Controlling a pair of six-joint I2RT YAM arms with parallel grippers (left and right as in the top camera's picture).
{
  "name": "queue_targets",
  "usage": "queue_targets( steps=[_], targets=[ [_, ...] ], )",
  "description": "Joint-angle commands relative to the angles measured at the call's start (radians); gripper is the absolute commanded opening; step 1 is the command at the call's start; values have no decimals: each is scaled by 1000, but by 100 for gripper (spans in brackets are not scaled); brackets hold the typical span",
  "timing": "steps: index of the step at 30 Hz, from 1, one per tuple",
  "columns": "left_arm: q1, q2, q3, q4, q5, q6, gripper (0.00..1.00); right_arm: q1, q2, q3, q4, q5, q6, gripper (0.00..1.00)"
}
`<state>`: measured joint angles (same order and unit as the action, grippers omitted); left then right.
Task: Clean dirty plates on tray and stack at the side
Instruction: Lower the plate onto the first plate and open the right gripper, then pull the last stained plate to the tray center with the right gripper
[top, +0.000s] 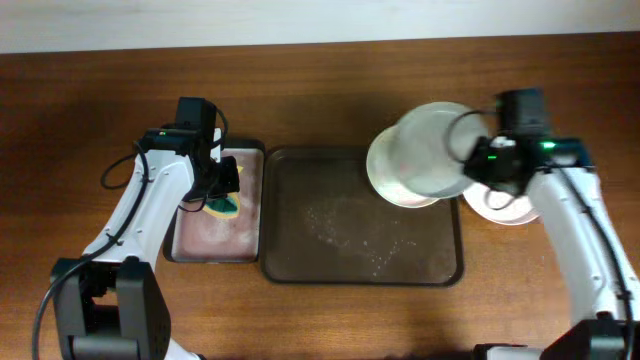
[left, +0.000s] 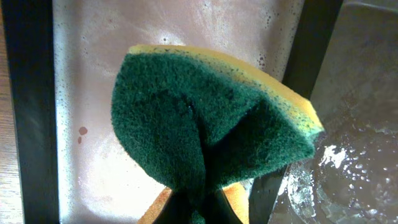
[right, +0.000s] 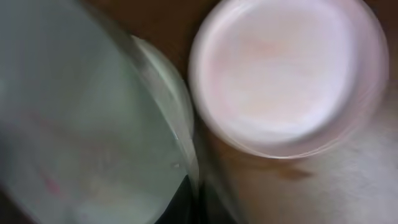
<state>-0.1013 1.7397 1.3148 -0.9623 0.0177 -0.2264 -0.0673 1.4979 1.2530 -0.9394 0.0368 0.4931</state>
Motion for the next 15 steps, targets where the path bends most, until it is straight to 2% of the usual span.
queue_targets(
  steps=[1, 4, 9, 10, 11, 12, 13, 15],
  targets=[
    [1, -19, 8, -2, -6, 18, 0, -183, 19, 2, -25, -78, 13, 4],
    [1, -19, 8, -2, -6, 18, 0, -304, 82, 2, -36, -78, 13, 4],
    [1, -19, 8, -13, -6, 18, 0, -379, 179, 2, -33, -78, 13, 4],
    [1, -19, 8, -13, -6, 18, 0, -379, 185, 2, -33, -75, 13, 9],
    [1, -19, 8, -13, -6, 18, 0, -379, 186, 2, -25, -80, 13, 43],
    [1, -19, 8, -13, -7, 18, 0, -377, 186, 2, -21, -85, 14, 63],
    [1, -19, 8, -13, -7, 18, 0, -377, 186, 2, -22, -109, 13, 70],
    [1, -19, 8, -12, -6, 18, 0, -375, 186, 2, -23, -251, -52, 70]
  ],
)
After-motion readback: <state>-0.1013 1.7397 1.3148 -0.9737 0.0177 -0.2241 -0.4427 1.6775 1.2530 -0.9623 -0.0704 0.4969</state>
